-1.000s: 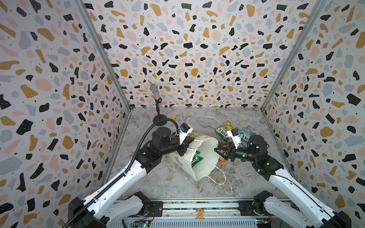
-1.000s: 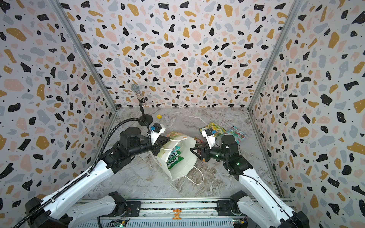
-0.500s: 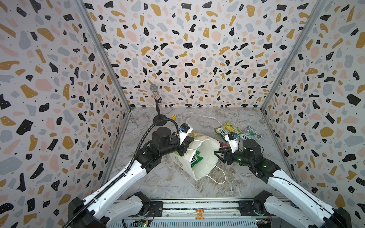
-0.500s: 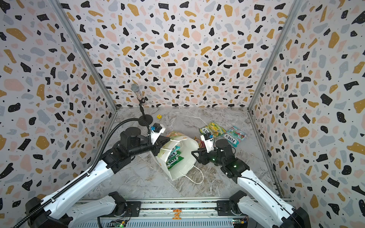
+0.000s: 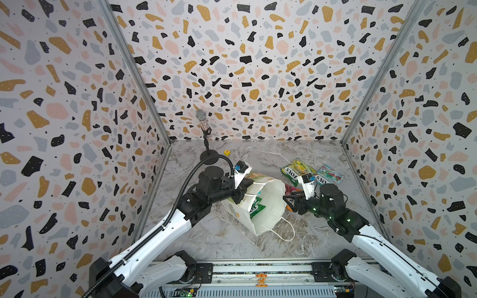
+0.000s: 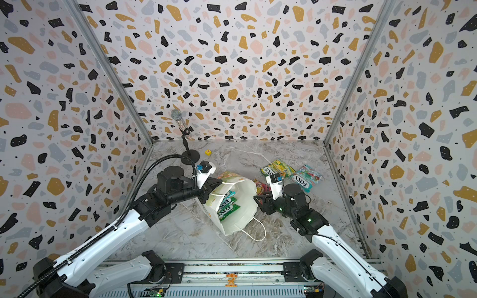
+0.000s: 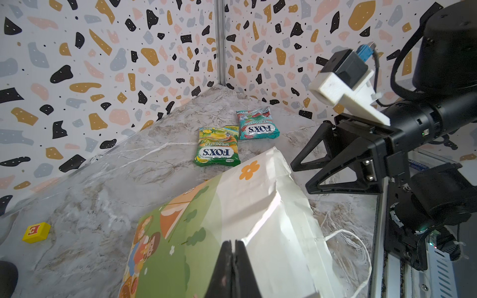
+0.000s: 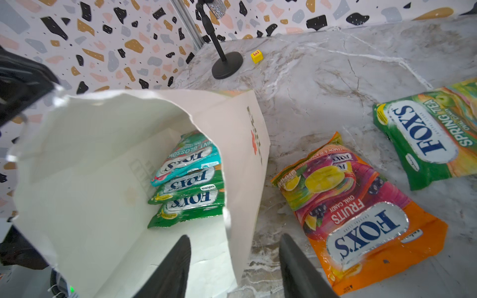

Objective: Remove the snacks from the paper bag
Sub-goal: 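Move the open right gripper back toward the bag opening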

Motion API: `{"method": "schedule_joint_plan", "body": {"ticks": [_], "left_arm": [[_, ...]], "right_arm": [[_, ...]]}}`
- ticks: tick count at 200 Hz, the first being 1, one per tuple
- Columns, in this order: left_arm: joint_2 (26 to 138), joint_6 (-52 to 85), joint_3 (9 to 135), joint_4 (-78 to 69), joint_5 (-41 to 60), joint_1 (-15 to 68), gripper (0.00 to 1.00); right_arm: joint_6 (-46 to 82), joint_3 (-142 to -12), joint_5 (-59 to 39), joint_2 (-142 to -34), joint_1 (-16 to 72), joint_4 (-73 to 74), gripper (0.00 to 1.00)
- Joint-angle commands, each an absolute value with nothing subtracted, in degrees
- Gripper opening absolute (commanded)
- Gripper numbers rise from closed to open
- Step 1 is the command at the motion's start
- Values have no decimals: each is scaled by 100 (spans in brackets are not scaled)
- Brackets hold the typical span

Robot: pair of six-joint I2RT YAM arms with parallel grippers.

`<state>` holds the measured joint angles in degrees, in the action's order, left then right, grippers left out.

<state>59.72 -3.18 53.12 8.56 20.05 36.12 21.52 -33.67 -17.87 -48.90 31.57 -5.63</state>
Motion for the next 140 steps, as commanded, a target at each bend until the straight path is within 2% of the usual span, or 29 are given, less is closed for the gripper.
{"method": "schedule_joint_plan", "body": {"ticks": [1, 22, 55, 84, 109, 140], "left_arm": [[5926, -339, 5267, 676, 1914, 3624, 0], [5915, -350, 5273, 685, 1885, 3622, 0], [5878, -354, 5258, 699, 1684, 3626, 0], [5839, -358, 5238, 710, 1432, 3622, 0], [5827, -347, 5256, 778, 1078, 3621, 0], [5826, -394, 5282, 898, 722, 3625, 0]], "right_arm": [[2094, -3206, -1748, -5170, 3182, -441, 55], [2148, -3051, -1846, -5485, 3186, -172, 51], [2383, -2734, -2077, -5890, 3245, 548, 24], [2686, -2596, -1972, -6337, 3523, 1216, 12], [3015, -2514, -1860, -6708, 3768, 1887, 7], [3269, -2640, -1603, -7307, 4145, 2505, 6]]}}
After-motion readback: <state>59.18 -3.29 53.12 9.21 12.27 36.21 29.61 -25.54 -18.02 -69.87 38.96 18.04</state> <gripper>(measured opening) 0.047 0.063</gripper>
